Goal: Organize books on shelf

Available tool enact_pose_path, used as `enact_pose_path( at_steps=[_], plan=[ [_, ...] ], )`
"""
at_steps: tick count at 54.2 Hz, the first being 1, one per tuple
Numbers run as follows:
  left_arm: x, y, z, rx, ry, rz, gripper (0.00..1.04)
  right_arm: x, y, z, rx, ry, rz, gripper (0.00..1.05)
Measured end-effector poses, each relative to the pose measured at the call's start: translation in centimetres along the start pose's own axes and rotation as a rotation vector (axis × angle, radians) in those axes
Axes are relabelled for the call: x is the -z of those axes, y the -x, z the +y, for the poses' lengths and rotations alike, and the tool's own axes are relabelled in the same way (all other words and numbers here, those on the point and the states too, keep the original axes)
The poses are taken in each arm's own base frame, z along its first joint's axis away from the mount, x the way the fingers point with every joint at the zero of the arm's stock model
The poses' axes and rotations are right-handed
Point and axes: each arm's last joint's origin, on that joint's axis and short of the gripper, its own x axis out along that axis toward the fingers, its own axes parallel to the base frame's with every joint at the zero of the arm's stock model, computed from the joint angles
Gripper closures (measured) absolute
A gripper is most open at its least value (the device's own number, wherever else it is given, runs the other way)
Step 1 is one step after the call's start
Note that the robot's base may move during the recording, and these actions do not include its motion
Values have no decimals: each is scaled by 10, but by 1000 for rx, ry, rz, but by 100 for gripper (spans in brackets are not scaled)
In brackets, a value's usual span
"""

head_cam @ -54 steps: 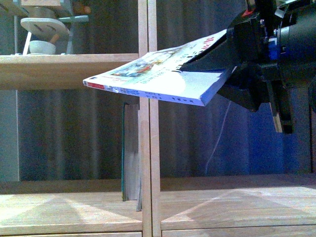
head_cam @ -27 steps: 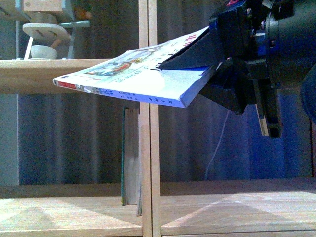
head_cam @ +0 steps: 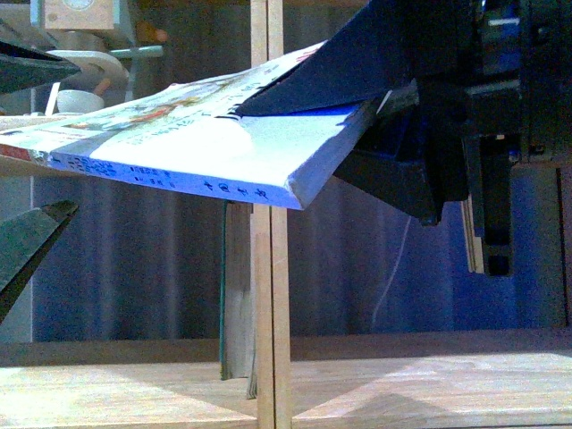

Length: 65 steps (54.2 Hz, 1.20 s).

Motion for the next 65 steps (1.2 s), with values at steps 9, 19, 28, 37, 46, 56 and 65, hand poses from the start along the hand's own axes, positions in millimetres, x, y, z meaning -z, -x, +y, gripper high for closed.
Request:
enact_pose_path(
  at_steps=[9,19,28,37,46,56,65],
  plan=[
    [3,-4,-3,11,11,-2,7,5,0,5,-11,-9,29,97],
    [7,-6,-6,10,21,6,29,10,-1,7,-29,-13,56,97],
    [8,-6,-6,9,20,11,48,12,-1,7,-29,-14,58,97],
    [8,-6,-7,12,19,15,67,11,-1,7,-28,-13,57,97],
    [8,-7,-11,22,32,17,85,12,-1,6,-21,-12,53,97],
    [5,-8,-18,40,67,10,97,12,0,6,-12,-16,54,97],
    [5,-8,-18,31,82,12,98,13,0,5,-6,-18,55,97]
  ],
)
